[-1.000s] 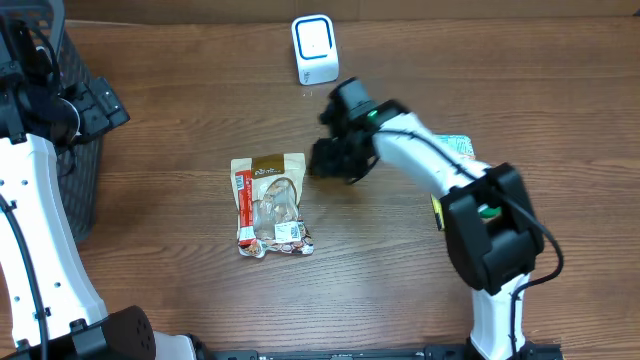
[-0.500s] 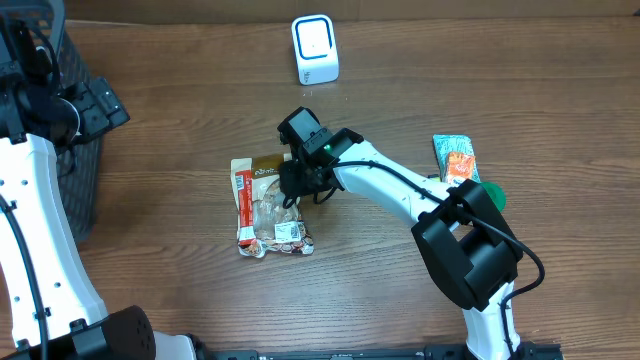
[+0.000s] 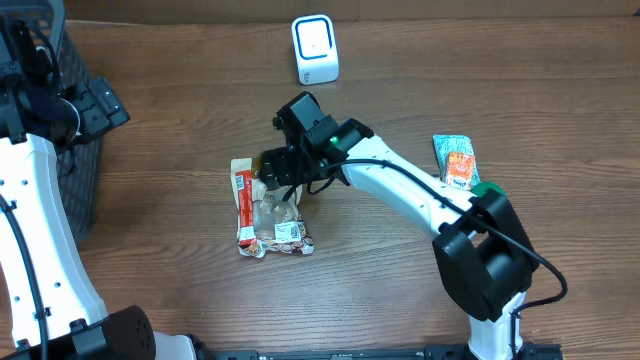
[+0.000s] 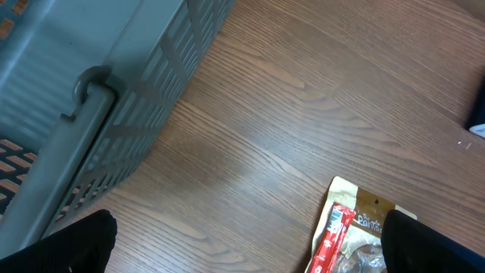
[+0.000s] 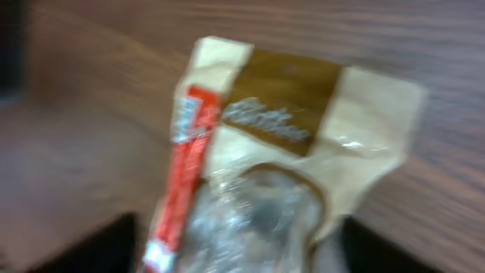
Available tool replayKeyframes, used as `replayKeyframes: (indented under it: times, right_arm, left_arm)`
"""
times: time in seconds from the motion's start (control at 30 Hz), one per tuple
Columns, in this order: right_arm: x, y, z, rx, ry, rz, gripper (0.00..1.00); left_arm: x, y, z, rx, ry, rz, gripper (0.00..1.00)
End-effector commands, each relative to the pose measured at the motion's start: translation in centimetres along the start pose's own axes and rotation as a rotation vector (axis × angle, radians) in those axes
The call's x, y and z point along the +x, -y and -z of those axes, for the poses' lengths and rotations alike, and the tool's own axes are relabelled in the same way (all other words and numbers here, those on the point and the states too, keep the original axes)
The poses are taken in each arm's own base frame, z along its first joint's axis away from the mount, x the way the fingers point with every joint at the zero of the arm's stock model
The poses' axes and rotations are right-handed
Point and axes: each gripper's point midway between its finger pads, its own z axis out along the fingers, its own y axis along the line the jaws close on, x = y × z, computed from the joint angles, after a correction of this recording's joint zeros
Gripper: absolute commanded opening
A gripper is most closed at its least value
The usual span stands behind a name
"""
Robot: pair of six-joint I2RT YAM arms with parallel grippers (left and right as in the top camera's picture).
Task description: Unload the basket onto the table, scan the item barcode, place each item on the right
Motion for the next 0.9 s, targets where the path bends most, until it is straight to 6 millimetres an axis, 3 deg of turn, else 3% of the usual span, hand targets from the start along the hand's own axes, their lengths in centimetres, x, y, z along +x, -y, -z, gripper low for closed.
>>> replayKeyframes:
  times: [0.0,0.17,0.33,0.67,0.87]
  right_arm:
    - [0.8,-3.7,1.4,-0.181,-0.058,0.010,1.00]
    - [1.9,-4.1,0.8,-0.187,-0.086,0.015,0.96]
    - [2.2,-3.3,-0.4,-0.067,-0.052,-0.083,0.62]
    - [3.8,-5.9,-2.4,0.069,0.035,0.027,0.39]
    - [4.7,-7.8,-3.2,0.046,0.036,0.042,0.08]
  left_arm:
    - [-0.4,0.1,0.5,0.008,0.018,-0.007,1.00]
    - [-0.4,0.1,0.5,0.008,0.018,-0.006,1.00]
    - [-0.4,0.1,0.5,0.008,0.018,-0.007,1.00]
    - [-0.4,0.0,0.5,0.007,0.018,-0.004,1.00]
    - [-0.4,0.0,0.5,0.007,0.018,-0.004,1.00]
